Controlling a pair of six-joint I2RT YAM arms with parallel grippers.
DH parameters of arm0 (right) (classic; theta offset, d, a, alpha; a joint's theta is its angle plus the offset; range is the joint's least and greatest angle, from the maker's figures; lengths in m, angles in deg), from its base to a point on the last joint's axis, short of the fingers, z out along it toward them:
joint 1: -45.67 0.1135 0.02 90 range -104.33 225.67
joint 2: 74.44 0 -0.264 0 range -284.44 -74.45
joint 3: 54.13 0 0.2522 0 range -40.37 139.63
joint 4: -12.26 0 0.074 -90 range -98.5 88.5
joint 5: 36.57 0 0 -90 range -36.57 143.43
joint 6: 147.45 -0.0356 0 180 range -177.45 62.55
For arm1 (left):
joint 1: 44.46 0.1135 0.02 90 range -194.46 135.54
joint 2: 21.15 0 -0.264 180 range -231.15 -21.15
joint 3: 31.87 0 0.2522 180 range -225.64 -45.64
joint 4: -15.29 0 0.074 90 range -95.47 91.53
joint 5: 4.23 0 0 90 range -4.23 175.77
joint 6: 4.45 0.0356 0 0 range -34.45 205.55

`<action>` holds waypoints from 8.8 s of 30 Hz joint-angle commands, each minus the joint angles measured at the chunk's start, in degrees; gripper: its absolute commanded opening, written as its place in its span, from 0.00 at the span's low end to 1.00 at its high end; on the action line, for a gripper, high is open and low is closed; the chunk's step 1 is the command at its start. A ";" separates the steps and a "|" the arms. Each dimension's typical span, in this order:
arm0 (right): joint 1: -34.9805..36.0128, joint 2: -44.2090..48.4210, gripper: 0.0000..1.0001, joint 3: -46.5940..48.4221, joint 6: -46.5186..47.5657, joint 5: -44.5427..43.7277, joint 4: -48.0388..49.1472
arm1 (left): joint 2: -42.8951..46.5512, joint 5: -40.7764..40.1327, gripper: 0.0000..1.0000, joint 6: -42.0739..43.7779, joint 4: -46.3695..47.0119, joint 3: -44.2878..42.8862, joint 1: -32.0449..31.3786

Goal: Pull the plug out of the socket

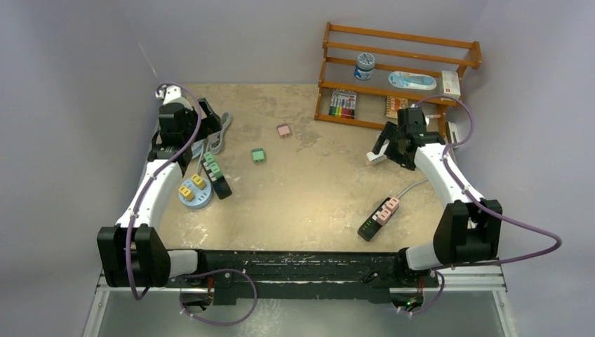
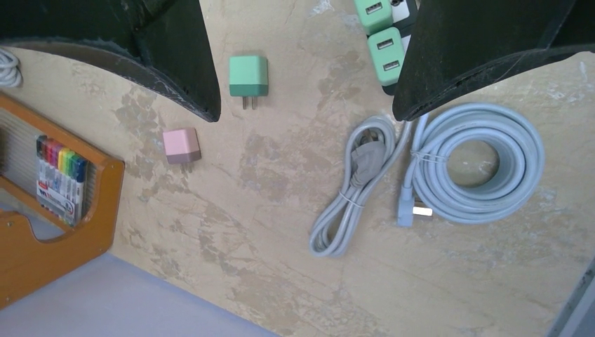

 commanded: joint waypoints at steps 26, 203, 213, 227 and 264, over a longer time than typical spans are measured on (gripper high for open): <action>-0.56 6.27 0.82 -16.16 -18.37 -1.18 -18.30 | 1.15 3.86 0.94 1.83 1.67 0.82 -4.03; 12.13 -3.45 0.00 11.29 8.59 33.53 28.50 | -37.78 20.68 0.00 -24.88 33.83 -3.51 -37.35; 15.43 -40.12 0.00 39.09 2.02 34.74 32.79 | -34.67 23.56 0.00 -26.76 38.31 -0.50 -37.95; 17.76 -59.23 0.00 56.35 -1.54 29.66 30.24 | -29.53 24.46 0.00 -27.22 42.32 9.95 -37.98; 17.20 -24.50 0.75 35.90 9.40 19.84 24.45 | -29.39 21.73 0.00 -27.41 43.39 9.76 -38.00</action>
